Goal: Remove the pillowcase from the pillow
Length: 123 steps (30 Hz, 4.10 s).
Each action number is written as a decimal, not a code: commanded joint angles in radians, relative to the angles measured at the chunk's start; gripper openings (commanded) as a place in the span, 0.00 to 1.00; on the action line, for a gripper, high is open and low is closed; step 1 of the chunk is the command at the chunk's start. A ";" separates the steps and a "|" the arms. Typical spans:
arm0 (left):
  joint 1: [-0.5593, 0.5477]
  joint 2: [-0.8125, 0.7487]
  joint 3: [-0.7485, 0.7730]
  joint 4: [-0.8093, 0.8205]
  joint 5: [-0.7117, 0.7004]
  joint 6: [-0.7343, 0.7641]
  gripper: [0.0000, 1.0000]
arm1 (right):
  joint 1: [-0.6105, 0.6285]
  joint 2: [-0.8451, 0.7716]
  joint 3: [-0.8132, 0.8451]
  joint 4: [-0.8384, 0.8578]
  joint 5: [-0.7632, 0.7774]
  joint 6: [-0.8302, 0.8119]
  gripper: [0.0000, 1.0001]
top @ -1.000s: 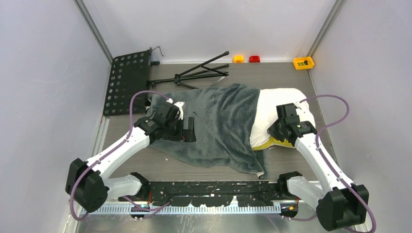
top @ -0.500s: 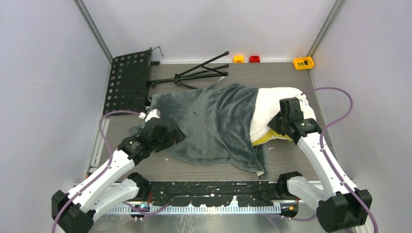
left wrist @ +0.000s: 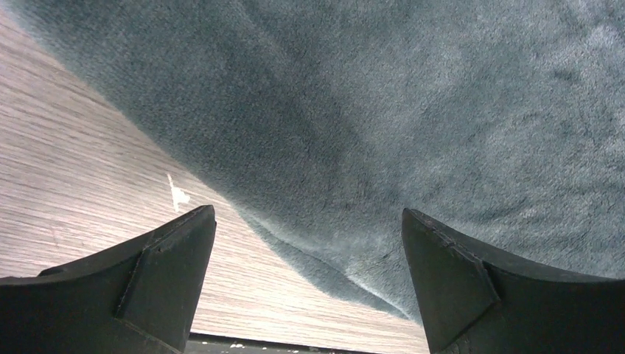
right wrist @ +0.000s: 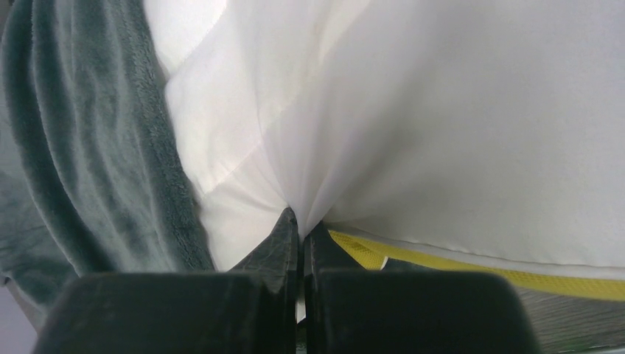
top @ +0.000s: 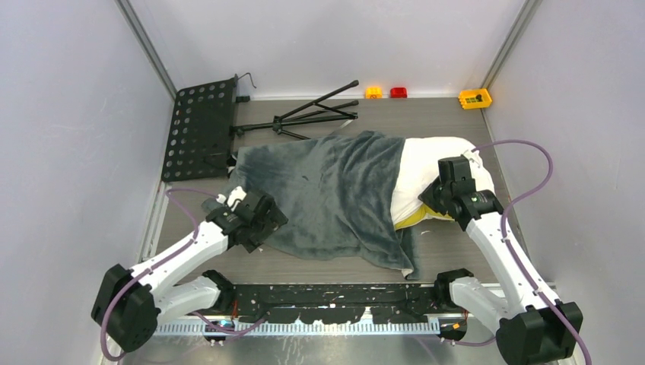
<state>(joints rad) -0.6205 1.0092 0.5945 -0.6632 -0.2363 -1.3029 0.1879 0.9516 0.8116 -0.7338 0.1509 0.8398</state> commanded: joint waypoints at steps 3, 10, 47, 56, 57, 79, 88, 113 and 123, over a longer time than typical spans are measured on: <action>0.017 0.073 0.033 0.068 0.000 -0.071 0.97 | 0.003 -0.049 -0.009 0.109 -0.008 0.002 0.00; 0.021 0.126 -0.061 0.212 0.037 -0.179 0.74 | 0.004 -0.052 0.008 0.100 0.009 -0.004 0.00; 0.581 -0.046 0.420 -0.024 -0.256 0.514 0.07 | -0.045 -0.121 0.099 -0.081 0.428 0.097 0.00; 0.571 -0.015 0.440 -0.004 0.089 0.575 0.91 | -0.045 -0.027 0.171 -0.094 0.178 -0.020 0.87; 0.558 -0.015 0.439 -0.004 0.150 0.584 0.91 | -0.046 -0.020 0.189 -0.116 0.177 -0.008 0.87; -0.022 0.002 0.168 0.207 0.244 0.379 0.89 | -0.046 0.044 0.042 -0.144 -0.018 0.214 0.90; -0.053 0.135 0.193 0.175 0.262 0.437 0.93 | -0.046 0.162 -0.091 -0.027 -0.030 0.256 0.90; -0.206 0.088 0.157 -0.110 -0.201 -0.093 0.86 | -0.046 0.059 -0.159 0.094 0.015 0.202 0.00; -0.206 0.053 -0.045 0.161 -0.085 -0.244 0.88 | -0.046 0.017 -0.142 0.101 -0.018 0.165 0.00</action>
<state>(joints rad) -0.8230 1.0439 0.6193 -0.6350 -0.3344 -1.4540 0.1429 0.9989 0.6399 -0.6811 0.1184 1.0283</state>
